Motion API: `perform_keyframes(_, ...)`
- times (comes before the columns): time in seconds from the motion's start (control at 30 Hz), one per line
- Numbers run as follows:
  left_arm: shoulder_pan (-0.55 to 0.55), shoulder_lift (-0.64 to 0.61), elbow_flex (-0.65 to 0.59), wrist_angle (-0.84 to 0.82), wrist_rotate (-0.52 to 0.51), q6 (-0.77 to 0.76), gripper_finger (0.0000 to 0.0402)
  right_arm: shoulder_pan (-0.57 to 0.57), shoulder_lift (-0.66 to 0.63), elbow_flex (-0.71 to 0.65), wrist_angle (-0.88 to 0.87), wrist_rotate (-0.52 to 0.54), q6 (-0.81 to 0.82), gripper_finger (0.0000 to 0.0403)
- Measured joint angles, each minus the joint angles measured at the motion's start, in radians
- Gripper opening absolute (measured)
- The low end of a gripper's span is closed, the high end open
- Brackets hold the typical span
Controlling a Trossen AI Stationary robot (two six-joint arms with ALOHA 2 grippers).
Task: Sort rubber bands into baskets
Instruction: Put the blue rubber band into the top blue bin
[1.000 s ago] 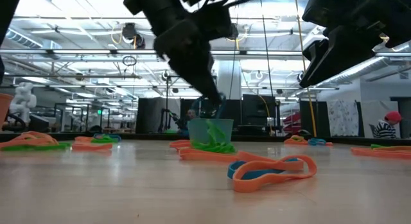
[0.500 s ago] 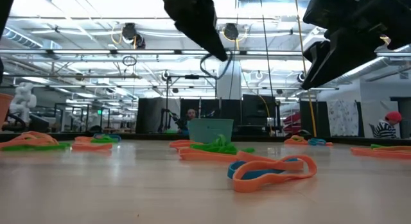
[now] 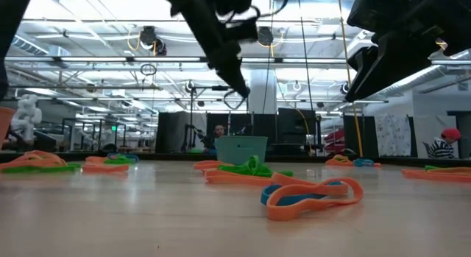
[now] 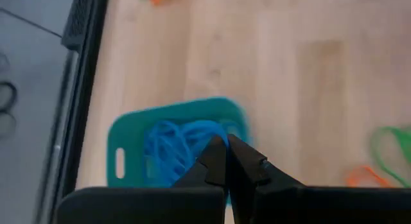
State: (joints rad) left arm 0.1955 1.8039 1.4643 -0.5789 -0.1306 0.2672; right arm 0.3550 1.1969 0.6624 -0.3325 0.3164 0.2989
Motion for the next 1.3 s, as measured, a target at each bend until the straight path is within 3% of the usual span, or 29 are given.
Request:
perform_keyframes(0.17, 0.112, 0.043, 0.0, 0.031, 0.188, -0.047, 0.0002, 0.0, 0.0, 0.0, -0.004, 0.0, -0.004, 0.0146)
perform_keyframes(0.23, 0.133, 0.06, 0.0, 0.033, 0.219, -0.051, 0.0005, 0.0, 0.0, 0.0, -0.005, 0.0, -0.007, 0.0146)
perform_keyframes(0.57, 0.151, 0.117, 0.0, 0.053, 0.155, -0.102, 0.0041, 0.0, 0.0, 0.0, -0.013, 0.0, -0.024, 0.0146)
perform_keyframes(0.87, 0.143, 0.117, 0.0, 0.07, 0.155, -0.104, 0.0122, 0.0, 0.0, 0.0, -0.011, 0.0, -0.027, 0.0146)
perform_keyframes(0.93, 0.142, 0.113, 0.011, 0.023, 0.168, -0.105, 0.0133, 0.0, 0.0, 0.0, -0.009, 0.0, -0.027, 0.0146)
perform_keyframes(1.13, 0.089, 0.027, 0.035, -0.147, 0.342, -0.195, 0.0136, 0.0, 0.0, 0.0, -0.008, 0.0, -0.014, 0.0146)
perform_keyframes(1.3, -0.047, -0.074, 0.035, -0.261, 0.297, -0.297, 0.0136, 0.0, 0.0, 0.0, 0.021, 0.0, -0.016, 0.0146)
